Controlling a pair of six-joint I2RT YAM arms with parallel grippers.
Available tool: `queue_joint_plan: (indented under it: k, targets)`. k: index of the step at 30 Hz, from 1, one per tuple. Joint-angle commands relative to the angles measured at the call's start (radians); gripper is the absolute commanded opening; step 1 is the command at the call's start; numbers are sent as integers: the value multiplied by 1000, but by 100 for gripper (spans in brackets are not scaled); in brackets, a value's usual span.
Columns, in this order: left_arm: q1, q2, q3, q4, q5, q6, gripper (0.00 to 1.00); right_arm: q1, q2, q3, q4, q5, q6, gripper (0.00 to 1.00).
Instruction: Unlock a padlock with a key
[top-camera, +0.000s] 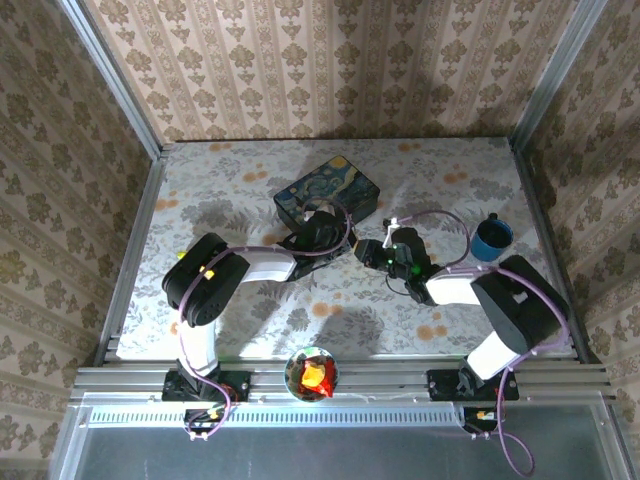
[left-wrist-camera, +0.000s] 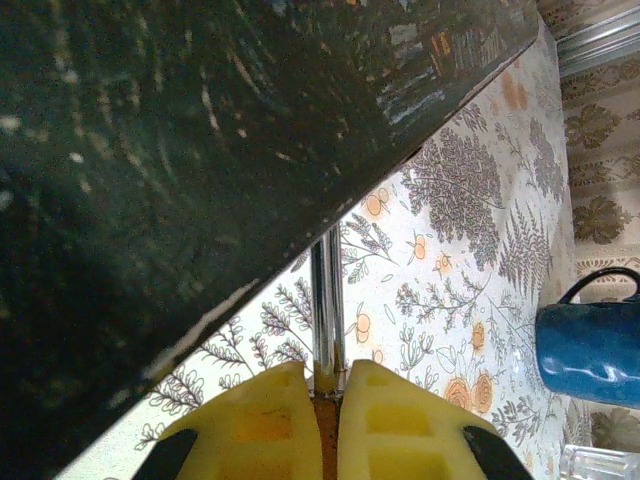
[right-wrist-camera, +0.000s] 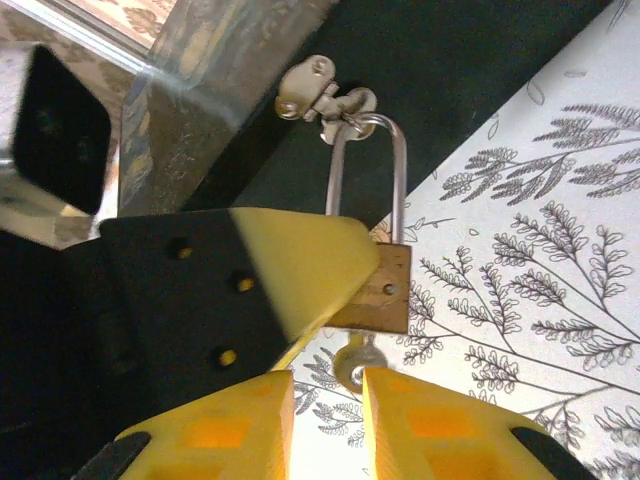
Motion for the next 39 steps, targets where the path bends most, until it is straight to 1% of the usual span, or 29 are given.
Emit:
queue_joint_plan:
  k: [1, 5, 8, 11, 15, 19, 23, 31, 37, 39]
  targets:
    - [-5, -14, 48, -81, 8, -17, 0, 64, -85, 65, -253, 199, -193, 24]
    - [-2, -19, 100, -240, 51, -57, 0, 110, -96, 91, -346, 297, -303, 26]
    - [7, -24, 131, -347, 86, -78, 0, 135, -83, 118, -385, 332, -365, 27]
    - [17, -31, 144, -402, 120, -104, 0, 151, -68, 143, -407, 352, -412, 27]
    - [25, -31, 158, -437, 157, -128, 0, 161, -44, 172, -418, 344, -451, 27]
    - [30, -28, 177, -461, 190, -139, 0, 177, -9, 208, -456, 368, -487, 27]
    - [31, -35, 189, -498, 192, -122, 0, 177, 5, 219, -462, 397, -494, 28]
    - [33, -31, 196, -503, 221, -124, 0, 178, 50, 264, -489, 435, -545, 27]
    - [30, -16, 198, -490, 251, -137, 0, 181, 69, 288, -482, 464, -567, 22]
    - [25, -13, 199, -489, 259, -136, 0, 181, 79, 293, -471, 483, -570, 19]
